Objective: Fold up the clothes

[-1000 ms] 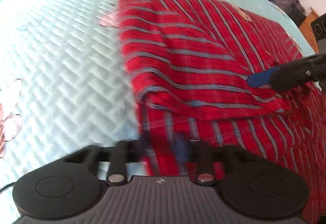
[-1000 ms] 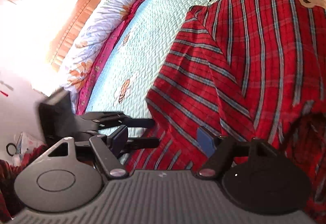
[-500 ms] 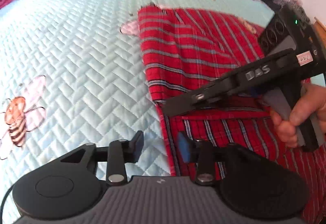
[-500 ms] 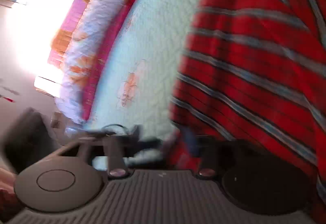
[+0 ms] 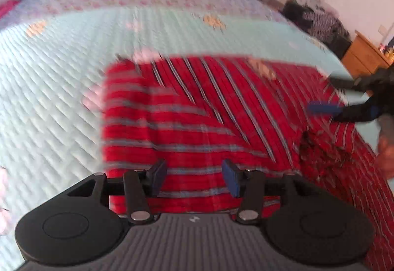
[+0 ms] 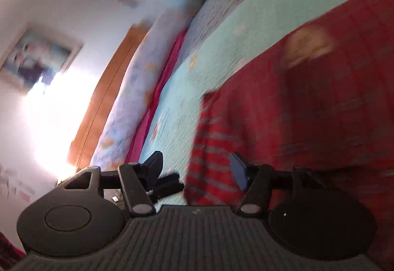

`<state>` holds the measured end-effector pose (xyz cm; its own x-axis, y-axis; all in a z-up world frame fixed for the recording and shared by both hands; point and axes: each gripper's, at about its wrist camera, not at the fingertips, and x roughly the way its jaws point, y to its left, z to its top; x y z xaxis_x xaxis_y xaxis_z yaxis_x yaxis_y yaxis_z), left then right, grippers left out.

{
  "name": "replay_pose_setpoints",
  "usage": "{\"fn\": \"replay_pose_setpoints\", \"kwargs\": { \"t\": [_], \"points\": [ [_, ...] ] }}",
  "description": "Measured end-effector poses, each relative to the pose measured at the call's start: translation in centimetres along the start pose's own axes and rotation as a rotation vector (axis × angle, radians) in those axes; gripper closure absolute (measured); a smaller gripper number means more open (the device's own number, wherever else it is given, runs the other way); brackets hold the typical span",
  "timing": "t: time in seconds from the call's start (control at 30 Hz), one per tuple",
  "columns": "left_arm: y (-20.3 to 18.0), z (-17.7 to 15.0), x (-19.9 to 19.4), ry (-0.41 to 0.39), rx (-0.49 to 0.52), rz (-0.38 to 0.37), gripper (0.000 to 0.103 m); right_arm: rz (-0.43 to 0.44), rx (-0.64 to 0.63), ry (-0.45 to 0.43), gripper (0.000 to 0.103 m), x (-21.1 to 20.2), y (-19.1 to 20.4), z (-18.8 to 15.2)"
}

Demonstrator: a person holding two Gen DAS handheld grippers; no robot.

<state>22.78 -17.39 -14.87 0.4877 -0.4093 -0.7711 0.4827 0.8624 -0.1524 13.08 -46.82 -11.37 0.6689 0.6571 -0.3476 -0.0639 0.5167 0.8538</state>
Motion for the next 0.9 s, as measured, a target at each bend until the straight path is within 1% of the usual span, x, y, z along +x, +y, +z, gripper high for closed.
{"fn": "replay_pose_setpoints", "kwargs": {
  "t": [0.07, 0.1, 0.17, 0.2, 0.23, 0.27, 0.3, 0.33, 0.43, 0.47, 0.5, 0.53, 0.57, 0.6, 0.63, 0.67, 0.7, 0.73, 0.77, 0.8, 0.83, 0.87, 0.9],
  "points": [
    [-0.6, -0.7, 1.6, 0.052, 0.016, 0.032, 0.050, -0.042, 0.022, -0.062, 0.037, -2.8, -1.8, 0.9],
    [-0.8, -1.1, 2.4, 0.078, 0.024, 0.049, 0.050, -0.069, 0.036, -0.079, 0.036, -3.8, -3.0, 1.2],
    [-1.4, -1.5, 2.3, 0.062, 0.048, 0.068, 0.048, -0.125, 0.068, -0.067, 0.030, -5.0, -5.7, 1.5],
    [-1.6, -1.5, 2.2, 0.059, 0.052, 0.075, 0.048, -0.184, 0.074, -0.034, 0.030, -4.9, -6.9, 1.4],
    [-1.7, -1.4, 1.9, 0.053, 0.054, 0.082, 0.048, -0.242, 0.081, -0.001, 0.043, -4.7, -8.1, 1.3],
    [-1.8, -1.4, 1.7, 0.048, 0.056, 0.089, 0.048, -0.263, 0.093, 0.013, 0.043, -4.8, -9.0, 1.3],
    [-2.0, -1.2, 1.5, 0.038, 0.061, 0.103, 0.048, -0.220, 0.115, -0.006, 0.041, -5.3, -9.2, 1.4],
    [-2.6, -0.9, 1.0, 0.010, 0.070, 0.105, 0.048, -0.177, 0.132, -0.029, 0.040, -5.8, -9.0, 1.5],
    [-4.4, -0.3, -0.8, -0.087, 0.095, 0.024, 0.047, -0.042, 0.096, -0.057, 0.039, -6.4, -7.5, 1.5],
    [-5.1, -0.2, -1.3, -0.117, 0.105, -0.010, 0.042, -0.007, 0.080, -0.056, 0.037, -6.4, -7.1, 1.3],
    [-6.0, -0.4, -0.9, -0.110, 0.132, -0.031, 0.034, 0.001, 0.071, -0.040, 0.036, -6.3, -7.2, 1.0],
    [-6.9, -0.6, -0.4, -0.101, 0.159, -0.052, 0.033, -0.007, 0.074, -0.018, 0.033, -6.3, -7.7, 0.7],
    [-7.8, -0.8, 0.1, -0.092, 0.187, -0.073, 0.033, -0.033, 0.077, 0.006, 0.031, -6.2, -8.4, 0.4],
    [-8.3, -1.3, 1.4, -0.050, 0.206, -0.045, 0.033, -0.090, 0.080, 0.033, 0.031, -6.0, -9.3, 0.3],
    [-8.9, -1.8, 2.6, -0.006, 0.224, -0.015, 0.035, -0.147, 0.082, 0.059, 0.045, -5.8, -10.1, 0.1],
    [-9.0, -2.3, 3.0, -0.002, 0.229, -0.005, 0.036, -0.180, 0.082, 0.072, 0.048, -5.8, -10.7, 0.0],
    [-9.2, -2.8, 3.3, 0.000, 0.234, 0.004, 0.036, -0.178, 0.076, 0.063, 0.047, -6.0, -10.5, 0.1],
    [-9.3, -3.2, 3.0, -0.015, 0.238, 0.011, 0.036, -0.185, 0.052, 0.052, 0.043, -6.1, -9.9, 0.1],
    [-9.3, -3.3, 2.5, -0.011, 0.220, 0.019, 0.036, -0.193, 0.003, 0.037, 0.039, -6.4, -8.9, -0.1],
    [-9.5, -3.4, 1.7, -0.028, 0.208, 0.016, 0.037, -0.193, -0.050, 0.023, 0.039, -6.8, -7.6, -0.7],
    [-9.7, -3.5, 0.8, -0.046, 0.196, 0.011, 0.037, -0.176, -0.081, 0.013, 0.039, -7.1, -6.4, -1.2],
    [-10.0, -3.6, 0.0, -0.064, 0.184, 0.007, 0.037, -0.140, -0.093, 0.005, 0.039, -7.4, -5.4, -1.9],
    [-10.4, -3.8, -1.1, -0.084, 0.189, 0.024, 0.037, -0.097, -0.101, -0.003, 0.038, -7.5, -4.4, -2.7]
  ]
}}
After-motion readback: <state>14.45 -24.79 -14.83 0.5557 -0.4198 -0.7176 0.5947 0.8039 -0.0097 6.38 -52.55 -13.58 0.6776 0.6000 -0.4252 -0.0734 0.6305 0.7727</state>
